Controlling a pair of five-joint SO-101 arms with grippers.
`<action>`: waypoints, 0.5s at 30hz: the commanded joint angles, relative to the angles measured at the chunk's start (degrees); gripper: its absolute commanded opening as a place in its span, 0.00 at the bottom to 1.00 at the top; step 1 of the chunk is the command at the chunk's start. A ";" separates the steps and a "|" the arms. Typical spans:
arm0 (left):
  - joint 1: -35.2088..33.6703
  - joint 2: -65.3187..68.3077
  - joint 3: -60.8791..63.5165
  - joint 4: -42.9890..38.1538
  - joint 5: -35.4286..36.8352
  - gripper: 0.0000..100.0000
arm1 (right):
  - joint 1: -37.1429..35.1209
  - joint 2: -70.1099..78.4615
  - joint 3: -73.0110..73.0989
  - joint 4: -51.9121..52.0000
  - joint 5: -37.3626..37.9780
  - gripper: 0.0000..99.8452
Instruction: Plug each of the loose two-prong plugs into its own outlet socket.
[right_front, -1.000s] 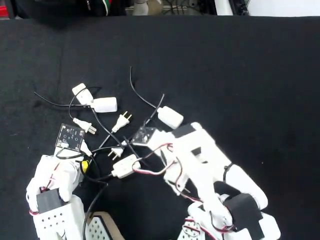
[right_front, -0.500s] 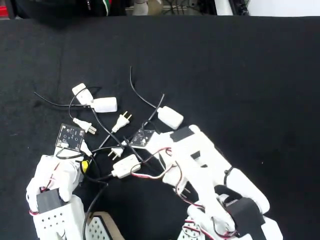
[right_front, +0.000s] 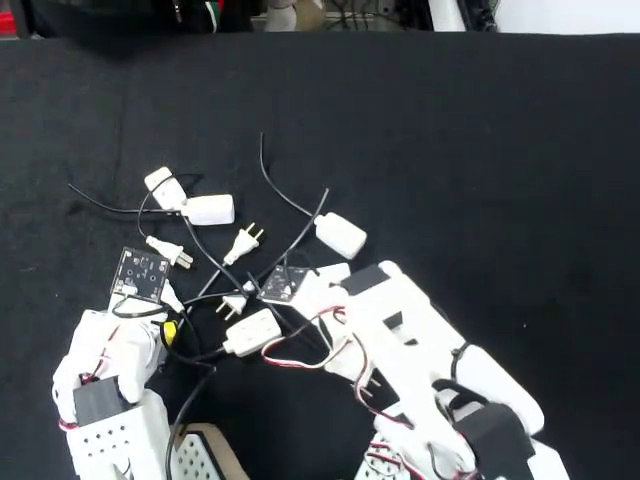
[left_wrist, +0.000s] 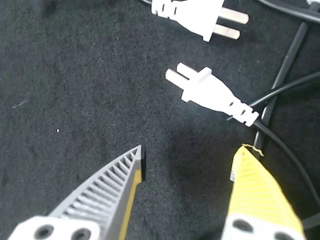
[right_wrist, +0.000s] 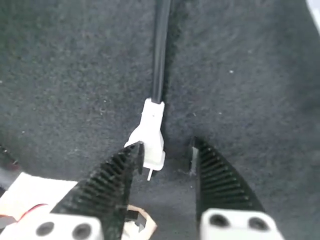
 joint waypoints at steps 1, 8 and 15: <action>0.84 -0.18 0.40 0.35 -0.26 0.29 | -0.26 6.29 0.13 -3.43 -0.44 0.17; 0.84 -0.18 0.40 0.35 -0.18 0.29 | -1.05 12.44 -3.74 -1.14 0.35 0.16; 0.92 -0.18 0.40 0.35 -0.18 0.29 | -5.63 12.44 -3.65 -1.05 0.79 0.16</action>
